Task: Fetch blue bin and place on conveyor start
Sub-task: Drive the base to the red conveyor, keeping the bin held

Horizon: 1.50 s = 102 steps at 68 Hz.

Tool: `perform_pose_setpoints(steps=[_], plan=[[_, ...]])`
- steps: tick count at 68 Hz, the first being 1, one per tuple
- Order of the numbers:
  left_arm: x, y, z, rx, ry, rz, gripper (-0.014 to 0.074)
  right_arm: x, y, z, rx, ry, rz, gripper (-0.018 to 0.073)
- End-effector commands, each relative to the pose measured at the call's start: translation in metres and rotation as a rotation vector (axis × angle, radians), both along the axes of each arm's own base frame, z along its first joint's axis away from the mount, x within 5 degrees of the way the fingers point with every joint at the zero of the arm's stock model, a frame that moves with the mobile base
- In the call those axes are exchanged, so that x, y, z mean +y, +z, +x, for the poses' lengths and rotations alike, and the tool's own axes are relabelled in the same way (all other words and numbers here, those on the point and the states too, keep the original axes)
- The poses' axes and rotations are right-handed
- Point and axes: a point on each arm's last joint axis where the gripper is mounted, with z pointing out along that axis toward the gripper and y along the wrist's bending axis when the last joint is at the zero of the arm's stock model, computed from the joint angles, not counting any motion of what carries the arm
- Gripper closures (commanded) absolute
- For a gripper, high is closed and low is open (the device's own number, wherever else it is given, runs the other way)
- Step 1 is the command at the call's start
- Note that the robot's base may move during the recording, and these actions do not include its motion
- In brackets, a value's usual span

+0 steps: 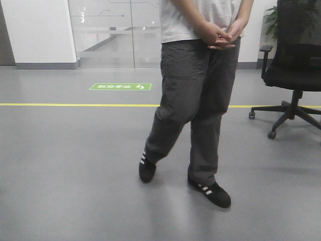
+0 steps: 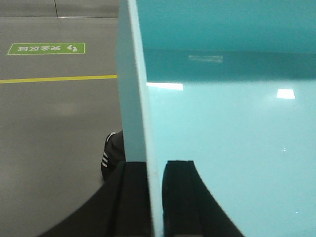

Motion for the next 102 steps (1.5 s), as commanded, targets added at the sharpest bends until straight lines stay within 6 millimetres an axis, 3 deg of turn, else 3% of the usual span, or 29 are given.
perform_pose_setpoints(steps=[1,102], plan=[[-0.0081,0.0118,-0.0069,-0.048,-0.052,-0.100,0.0708,0.0088,0.0123,-0.0030,-0.094,0.054,0.056,0.0712],[-0.0071,0.0120,-0.0065,-0.056,-0.045,-0.083,0.0708,0.0089,0.0130,-0.0028,-0.102,0.054,0.058,0.0712]])
